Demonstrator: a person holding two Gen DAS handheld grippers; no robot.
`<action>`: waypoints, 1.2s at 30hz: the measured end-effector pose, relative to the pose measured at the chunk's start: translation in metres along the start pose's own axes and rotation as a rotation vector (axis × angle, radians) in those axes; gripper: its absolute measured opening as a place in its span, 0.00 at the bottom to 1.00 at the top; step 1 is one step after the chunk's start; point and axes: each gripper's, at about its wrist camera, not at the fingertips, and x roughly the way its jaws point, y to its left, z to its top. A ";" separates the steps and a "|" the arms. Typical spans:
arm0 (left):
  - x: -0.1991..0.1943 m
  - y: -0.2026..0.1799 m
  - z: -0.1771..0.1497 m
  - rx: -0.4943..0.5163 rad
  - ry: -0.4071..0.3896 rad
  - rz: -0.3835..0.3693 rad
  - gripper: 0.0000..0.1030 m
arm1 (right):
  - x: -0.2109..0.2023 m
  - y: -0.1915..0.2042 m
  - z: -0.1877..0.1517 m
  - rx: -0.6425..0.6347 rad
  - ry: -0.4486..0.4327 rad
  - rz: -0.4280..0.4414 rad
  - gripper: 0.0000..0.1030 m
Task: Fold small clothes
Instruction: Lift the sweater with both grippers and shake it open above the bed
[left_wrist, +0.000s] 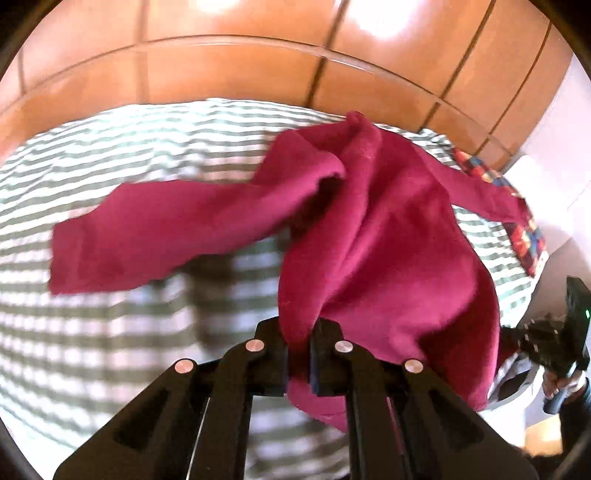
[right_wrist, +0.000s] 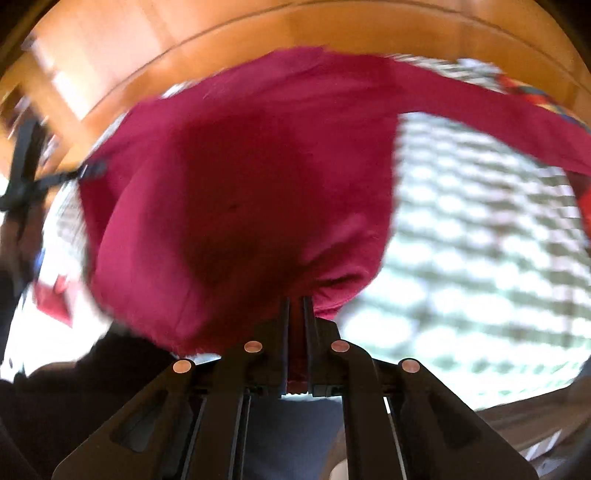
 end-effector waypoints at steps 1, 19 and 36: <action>0.000 0.004 -0.006 0.004 0.008 0.020 0.06 | 0.002 0.008 -0.003 -0.028 0.012 0.001 0.06; 0.033 0.012 -0.032 -0.031 0.005 -0.057 0.23 | 0.037 -0.040 0.060 0.100 -0.017 -0.197 0.49; 0.034 0.006 -0.036 0.112 0.156 -0.046 0.46 | 0.006 -0.035 0.036 -0.110 0.090 -0.422 0.08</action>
